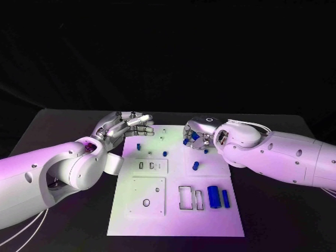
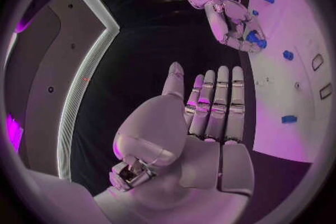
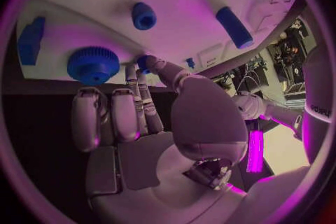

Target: Assemble the parts on the task board

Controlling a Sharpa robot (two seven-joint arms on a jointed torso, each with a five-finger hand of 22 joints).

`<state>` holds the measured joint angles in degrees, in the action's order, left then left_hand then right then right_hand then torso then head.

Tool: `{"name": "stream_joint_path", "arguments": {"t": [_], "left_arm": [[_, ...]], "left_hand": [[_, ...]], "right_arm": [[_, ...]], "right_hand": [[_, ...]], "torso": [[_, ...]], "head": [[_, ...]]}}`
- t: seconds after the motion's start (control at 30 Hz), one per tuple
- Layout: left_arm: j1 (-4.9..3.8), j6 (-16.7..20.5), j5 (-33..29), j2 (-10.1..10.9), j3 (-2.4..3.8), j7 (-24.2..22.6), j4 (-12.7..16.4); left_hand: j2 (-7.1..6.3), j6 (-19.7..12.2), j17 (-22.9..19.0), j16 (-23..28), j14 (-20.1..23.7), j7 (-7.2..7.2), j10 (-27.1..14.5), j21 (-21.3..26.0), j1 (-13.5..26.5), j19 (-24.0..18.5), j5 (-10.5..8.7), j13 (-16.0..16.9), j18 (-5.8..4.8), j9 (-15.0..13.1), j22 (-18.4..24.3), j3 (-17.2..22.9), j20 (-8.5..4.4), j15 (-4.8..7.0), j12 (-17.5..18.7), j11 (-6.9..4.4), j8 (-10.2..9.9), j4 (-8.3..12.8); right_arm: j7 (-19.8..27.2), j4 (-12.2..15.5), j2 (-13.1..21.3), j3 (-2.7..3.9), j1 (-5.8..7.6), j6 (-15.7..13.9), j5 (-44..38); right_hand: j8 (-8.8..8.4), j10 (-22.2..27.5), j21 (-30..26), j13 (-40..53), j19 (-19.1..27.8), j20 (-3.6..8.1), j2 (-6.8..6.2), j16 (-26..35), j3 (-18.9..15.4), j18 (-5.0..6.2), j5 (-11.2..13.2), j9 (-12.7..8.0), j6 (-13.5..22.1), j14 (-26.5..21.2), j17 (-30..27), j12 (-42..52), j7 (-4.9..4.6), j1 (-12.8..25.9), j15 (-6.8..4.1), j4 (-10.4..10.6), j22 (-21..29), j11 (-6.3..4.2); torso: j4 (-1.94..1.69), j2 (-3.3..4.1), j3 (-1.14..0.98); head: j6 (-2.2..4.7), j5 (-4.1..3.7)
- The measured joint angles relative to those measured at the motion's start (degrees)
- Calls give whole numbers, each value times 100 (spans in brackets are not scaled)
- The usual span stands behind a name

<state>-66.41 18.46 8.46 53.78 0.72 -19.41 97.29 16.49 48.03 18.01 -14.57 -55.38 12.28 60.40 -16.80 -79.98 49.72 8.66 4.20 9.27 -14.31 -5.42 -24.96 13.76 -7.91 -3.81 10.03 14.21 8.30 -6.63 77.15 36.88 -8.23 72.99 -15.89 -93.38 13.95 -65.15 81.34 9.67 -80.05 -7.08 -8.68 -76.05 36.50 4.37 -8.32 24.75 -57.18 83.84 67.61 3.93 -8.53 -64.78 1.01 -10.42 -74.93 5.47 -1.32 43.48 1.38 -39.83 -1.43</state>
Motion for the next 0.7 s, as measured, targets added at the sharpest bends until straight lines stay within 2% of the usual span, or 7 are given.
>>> {"name": "stream_joint_path", "arguments": {"t": [0.07,0.2,0.33,0.53,0.7], "left_arm": [[0,-2,-2,0,0,3,-2],[-1,-5,-9,0,0,9,-6],[-1,-6,-16,6,0,17,-14],[-2,-7,-22,16,0,26,-32],[-3,-8,-27,31,0,31,-47]], "left_hand": [[0,0,0,0,0,0,0,0,0,0,0,0,0,0,0,0,0,0,0,0,0,0],[0,0,8,23,0,0,0,0,0,0,-22,0,-1,0,6,0,0,0,0,0,0,0],[0,-21,8,23,0,-21,0,0,0,0,-22,-1,0,-5,5,0,0,0,0,0,0,0],[0,-21,18,23,42,-21,0,0,0,1,-22,5,0,-8,5,0,-1,1,0,0,0,0],[0,-21,22,23,42,-21,0,0,0,1,-22,5,0,-12,11,0,-1,1,0,0,0,0]], "right_arm": [[0,6,-1,0,-3,-17,2],[0,36,12,-6,-12,-106,15],[-43,125,65,-7,-15,-316,40],[-227,204,51,4,0,-601,65],[-460,148,-127,22,59,-792,62]], "right_hand": [[0,-17,40,0,-53,-7,0,-42,45,-87,0,20,0,0,36,0,0,0,0,16,0,15],[83,-250,156,25,-174,54,0,-118,172,-89,3,95,-123,25,129,23,61,0,-25,96,1,-62],[157,-351,176,50,-224,63,-2,-152,244,-88,60,158,-194,10,164,37,112,0,-52,168,1,-124],[179,-385,199,57,-224,63,-2,-154,258,-88,75,224,-206,30,174,37,125,0,-73,183,1,-108],[179,-405,199,57,-245,84,-3,-174,281,-88,103,227,-224,30,191,37,143,0,-73,206,2,-129]], "torso": [[1,2,0],[1,7,0],[4,7,-2],[5,8,-1],[-1,15,0]], "head": [[5,1],[14,5],[26,16],[66,30],[102,34]]}}
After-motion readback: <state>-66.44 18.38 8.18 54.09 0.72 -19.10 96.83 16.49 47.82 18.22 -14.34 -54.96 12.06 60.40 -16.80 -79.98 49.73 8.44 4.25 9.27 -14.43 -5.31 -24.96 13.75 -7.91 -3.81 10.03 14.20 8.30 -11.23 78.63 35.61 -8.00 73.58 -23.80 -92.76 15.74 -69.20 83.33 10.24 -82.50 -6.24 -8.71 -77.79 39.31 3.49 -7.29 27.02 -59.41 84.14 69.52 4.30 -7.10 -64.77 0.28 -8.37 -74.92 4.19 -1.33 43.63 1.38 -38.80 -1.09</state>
